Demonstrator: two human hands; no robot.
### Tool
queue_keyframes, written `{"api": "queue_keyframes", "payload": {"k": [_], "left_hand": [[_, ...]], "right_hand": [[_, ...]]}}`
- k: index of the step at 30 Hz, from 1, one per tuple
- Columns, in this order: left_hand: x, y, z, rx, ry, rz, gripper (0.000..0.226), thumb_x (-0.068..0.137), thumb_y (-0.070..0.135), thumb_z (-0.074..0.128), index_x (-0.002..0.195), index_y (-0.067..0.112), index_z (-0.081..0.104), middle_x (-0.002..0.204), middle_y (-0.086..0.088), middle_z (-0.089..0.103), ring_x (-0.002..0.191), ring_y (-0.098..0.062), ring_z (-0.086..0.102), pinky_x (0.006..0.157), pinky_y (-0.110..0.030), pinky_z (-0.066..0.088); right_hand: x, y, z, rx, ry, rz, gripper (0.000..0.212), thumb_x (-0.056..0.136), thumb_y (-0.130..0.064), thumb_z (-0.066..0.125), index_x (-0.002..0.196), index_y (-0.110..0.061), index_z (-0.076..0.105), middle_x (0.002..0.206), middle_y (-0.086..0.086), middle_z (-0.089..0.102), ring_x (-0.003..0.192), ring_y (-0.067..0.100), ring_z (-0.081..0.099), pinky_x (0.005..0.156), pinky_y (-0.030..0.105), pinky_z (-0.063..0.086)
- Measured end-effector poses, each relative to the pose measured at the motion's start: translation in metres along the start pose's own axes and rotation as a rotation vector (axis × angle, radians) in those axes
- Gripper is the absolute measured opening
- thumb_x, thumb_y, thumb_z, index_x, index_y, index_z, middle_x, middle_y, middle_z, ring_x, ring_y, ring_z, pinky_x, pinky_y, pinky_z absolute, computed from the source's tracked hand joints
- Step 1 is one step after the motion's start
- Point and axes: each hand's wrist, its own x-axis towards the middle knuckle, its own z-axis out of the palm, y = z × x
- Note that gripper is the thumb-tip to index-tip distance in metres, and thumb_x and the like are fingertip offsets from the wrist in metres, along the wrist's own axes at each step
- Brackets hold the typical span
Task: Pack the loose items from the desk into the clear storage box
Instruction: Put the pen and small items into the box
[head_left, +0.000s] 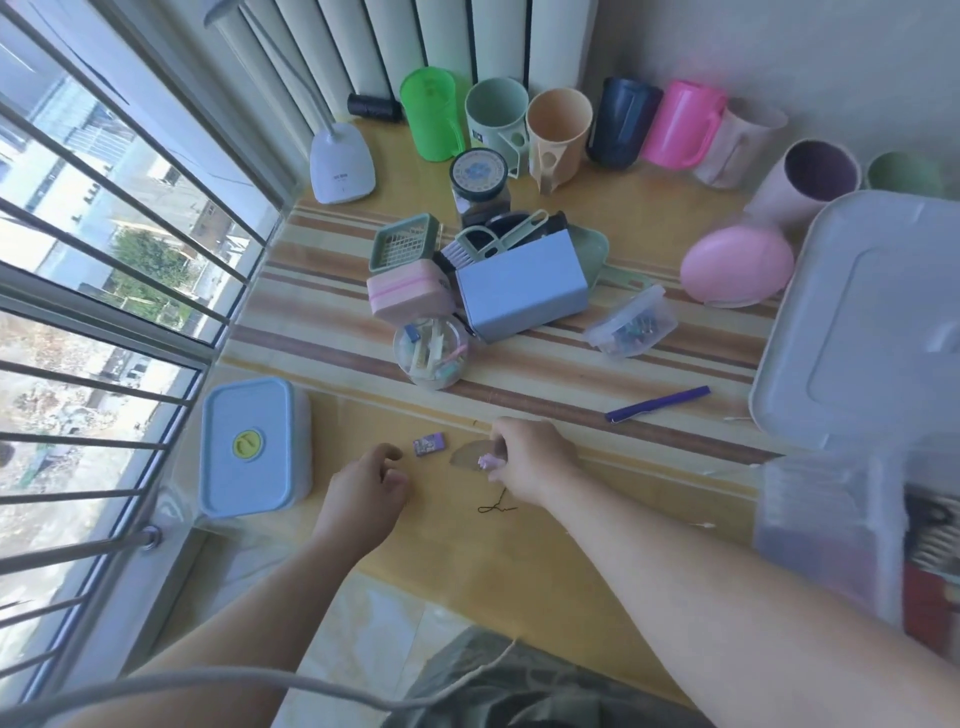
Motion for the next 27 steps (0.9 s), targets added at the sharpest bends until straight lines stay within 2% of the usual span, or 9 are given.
{"api": "queue_keyframes", "payload": {"k": [4, 7, 10, 12, 18, 21, 23, 25, 27], "left_hand": [[-0.002, 0.022, -0.003, -0.128, -0.035, -0.009, 0.038, 0.094, 0.025, 0.054, 0.127, 0.042, 0.045, 0.089, -0.001, 0.066, 0.078, -0.021, 0.064, 0.064, -0.037, 0.054], [0.009, 0.037, 0.0, -0.025, -0.06, 0.033, 0.05, 0.095, 0.028, 0.051, 0.141, 0.043, 0.039, 0.109, -0.004, 0.059, 0.074, -0.021, 0.063, 0.06, -0.033, 0.05], [0.021, 0.053, 0.002, 0.062, -0.104, 0.01, 0.031, 0.088, 0.026, 0.056, 0.118, 0.034, 0.056, 0.114, -0.004, 0.045, 0.073, -0.018, 0.06, 0.055, -0.027, 0.048], [0.026, 0.063, 0.002, 0.109, -0.133, 0.02, 0.017, 0.082, 0.028, 0.068, 0.097, 0.026, 0.061, 0.11, -0.002, 0.045, 0.078, -0.016, 0.056, 0.062, -0.03, 0.051], [0.025, 0.088, 0.008, 0.189, -0.204, 0.098, 0.023, 0.078, 0.034, 0.079, 0.09, 0.026, 0.061, 0.09, 0.006, 0.057, 0.082, -0.011, 0.054, 0.059, -0.026, 0.039], [0.014, 0.107, 0.022, 0.242, -0.233, 0.123, 0.012, 0.079, 0.035, 0.076, 0.082, 0.028, 0.066, 0.081, 0.004, 0.064, 0.076, -0.012, 0.056, 0.057, -0.028, 0.045], [0.006, 0.12, 0.032, 0.208, -0.232, 0.099, 0.01, 0.072, 0.035, 0.077, 0.073, 0.029, 0.069, 0.075, 0.005, 0.067, 0.076, -0.019, 0.062, 0.064, -0.034, 0.054], [-0.004, 0.136, 0.042, 0.023, -0.222, 0.068, 0.014, 0.063, 0.04, 0.077, 0.073, 0.031, 0.072, 0.069, 0.003, 0.072, 0.071, -0.026, 0.069, 0.068, -0.044, 0.061], [-0.022, 0.169, 0.046, -0.165, -0.187, 0.098, 0.022, 0.061, 0.046, 0.08, 0.08, 0.037, 0.073, 0.072, 0.004, 0.074, 0.068, -0.026, 0.074, 0.072, -0.052, 0.063]], "right_hand": [[-0.026, 0.018, -0.041, 0.076, 0.052, 0.06, 0.024, 0.088, -0.024, 0.08, 0.092, -0.029, 0.057, 0.091, -0.011, 0.063, 0.08, 0.013, 0.062, 0.063, 0.032, 0.049], [-0.058, 0.031, -0.078, 0.074, 0.045, 0.095, 0.024, 0.089, -0.024, 0.077, 0.098, -0.033, 0.057, 0.093, -0.011, 0.064, 0.079, 0.013, 0.063, 0.059, 0.033, 0.049], [-0.092, 0.04, -0.108, 0.121, 0.073, 0.087, 0.021, 0.089, -0.026, 0.077, 0.096, -0.035, 0.059, 0.087, -0.012, 0.063, 0.074, 0.011, 0.061, 0.059, 0.033, 0.049], [-0.111, 0.045, -0.123, 0.197, 0.115, 0.084, 0.02, 0.087, -0.028, 0.078, 0.092, -0.034, 0.06, 0.08, -0.013, 0.061, 0.069, 0.011, 0.058, 0.058, 0.035, 0.052], [-0.147, 0.055, -0.138, 0.3, 0.178, 0.039, 0.021, 0.085, -0.027, 0.079, 0.09, -0.034, 0.06, 0.077, -0.014, 0.061, 0.07, 0.01, 0.057, 0.071, 0.044, 0.062], [-0.167, 0.061, -0.15, 0.347, 0.179, -0.034, 0.02, 0.086, -0.026, 0.08, 0.093, -0.033, 0.064, 0.077, -0.013, 0.062, 0.068, 0.006, 0.055, 0.069, 0.04, 0.058], [-0.186, 0.07, -0.163, 0.405, 0.213, -0.105, 0.019, 0.086, -0.023, 0.082, 0.093, -0.032, 0.066, 0.073, -0.012, 0.062, 0.063, 0.004, 0.051, 0.062, 0.036, 0.054], [-0.211, 0.088, -0.18, 0.446, 0.256, -0.163, 0.019, 0.086, -0.022, 0.083, 0.093, -0.03, 0.068, 0.07, -0.014, 0.061, 0.061, 0.002, 0.049, 0.06, 0.022, 0.047], [-0.239, 0.118, -0.197, 0.449, 0.301, -0.178, 0.022, 0.085, -0.022, 0.085, 0.096, -0.03, 0.069, 0.076, -0.011, 0.064, 0.061, 0.002, 0.049, 0.061, 0.017, 0.042]]}}
